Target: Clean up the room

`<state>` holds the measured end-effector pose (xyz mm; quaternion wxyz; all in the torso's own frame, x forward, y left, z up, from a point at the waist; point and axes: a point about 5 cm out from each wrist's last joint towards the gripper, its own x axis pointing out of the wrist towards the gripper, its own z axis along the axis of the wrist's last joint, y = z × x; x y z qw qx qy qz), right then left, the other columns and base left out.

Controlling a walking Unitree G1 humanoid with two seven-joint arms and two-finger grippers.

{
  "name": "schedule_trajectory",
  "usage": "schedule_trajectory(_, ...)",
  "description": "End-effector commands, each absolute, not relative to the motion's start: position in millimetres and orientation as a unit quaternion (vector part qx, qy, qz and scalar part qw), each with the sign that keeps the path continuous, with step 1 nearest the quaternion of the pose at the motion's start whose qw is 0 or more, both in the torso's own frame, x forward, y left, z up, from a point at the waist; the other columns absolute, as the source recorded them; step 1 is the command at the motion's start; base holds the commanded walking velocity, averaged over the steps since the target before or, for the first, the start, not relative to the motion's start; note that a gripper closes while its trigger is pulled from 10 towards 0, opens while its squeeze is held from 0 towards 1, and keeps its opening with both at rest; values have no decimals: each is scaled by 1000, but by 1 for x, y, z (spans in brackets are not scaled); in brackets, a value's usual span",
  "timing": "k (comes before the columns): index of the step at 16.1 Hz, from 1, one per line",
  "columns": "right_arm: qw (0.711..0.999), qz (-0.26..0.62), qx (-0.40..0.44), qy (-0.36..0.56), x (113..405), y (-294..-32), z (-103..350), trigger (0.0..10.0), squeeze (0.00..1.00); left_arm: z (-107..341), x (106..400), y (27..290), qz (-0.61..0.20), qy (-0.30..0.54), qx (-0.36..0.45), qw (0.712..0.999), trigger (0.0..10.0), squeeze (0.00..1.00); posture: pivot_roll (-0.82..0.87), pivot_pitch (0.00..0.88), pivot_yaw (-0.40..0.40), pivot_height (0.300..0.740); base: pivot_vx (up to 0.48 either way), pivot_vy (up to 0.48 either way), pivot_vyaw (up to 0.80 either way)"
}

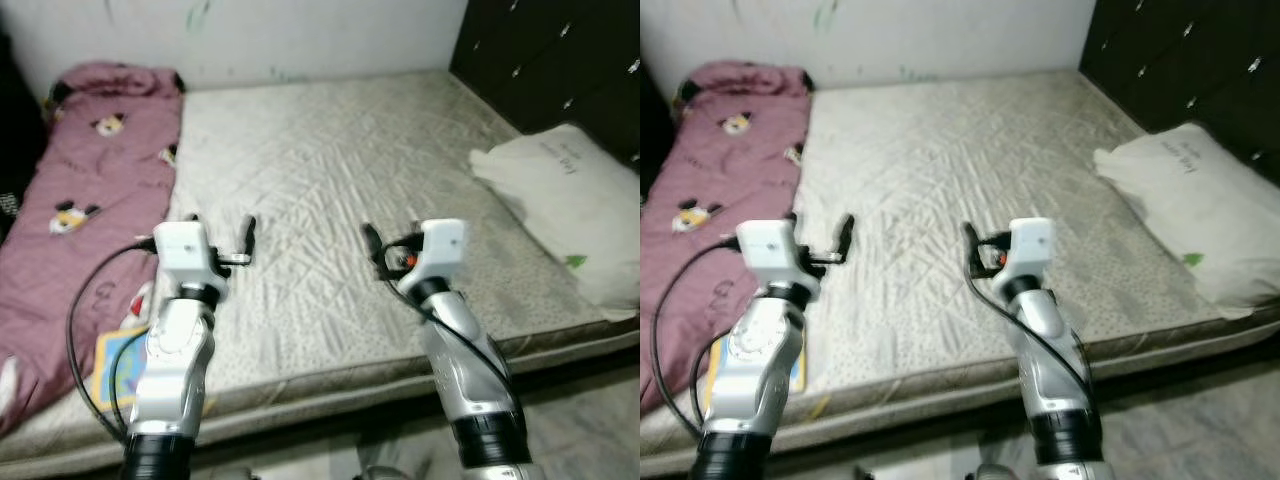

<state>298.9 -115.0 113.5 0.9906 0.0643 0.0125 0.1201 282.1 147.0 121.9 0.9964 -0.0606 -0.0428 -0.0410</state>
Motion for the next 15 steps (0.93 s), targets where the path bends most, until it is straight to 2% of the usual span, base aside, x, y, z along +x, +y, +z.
schedule_trajectory(1, 990, 122, 61, 13, 300, -114, 115, 10000, 0, 120, 281, 149, -34, -37, -57, 997, 10000, 0, -82, 0, 18, 740, 0, 0, 0)
schedule_trajectory(4, 991, 121, 62, 14, 301, -114, 115, 10000, 0, 121, 282, 149, -34, -35, -63, 997, 10000, 0, -85, 0, 17, 740, 0, 0, 0)
schedule_trajectory(5, 991, 121, 61, 16, 301, -115, 115, 10000, 0, 121, 282, 149, -34, -34, -65, 997, 10000, 0, -85, 0, 17, 740, 0, 480, 0)
schedule_trajectory(7, 991, 122, 60, 19, 301, -114, 114, 10000, 0, 121, 282, 148, -35, -34, -70, 996, 10000, 0, -85, 0, 17, 740, 0, 480, -747)
schedule_trajectory(15, 990, 128, 56, 21, 303, -114, 114, 10000, 0, 122, 284, 147, -33, -35, -76, 996, 10000, 0, -90, 3, 11, 740, 0, 480, 0)
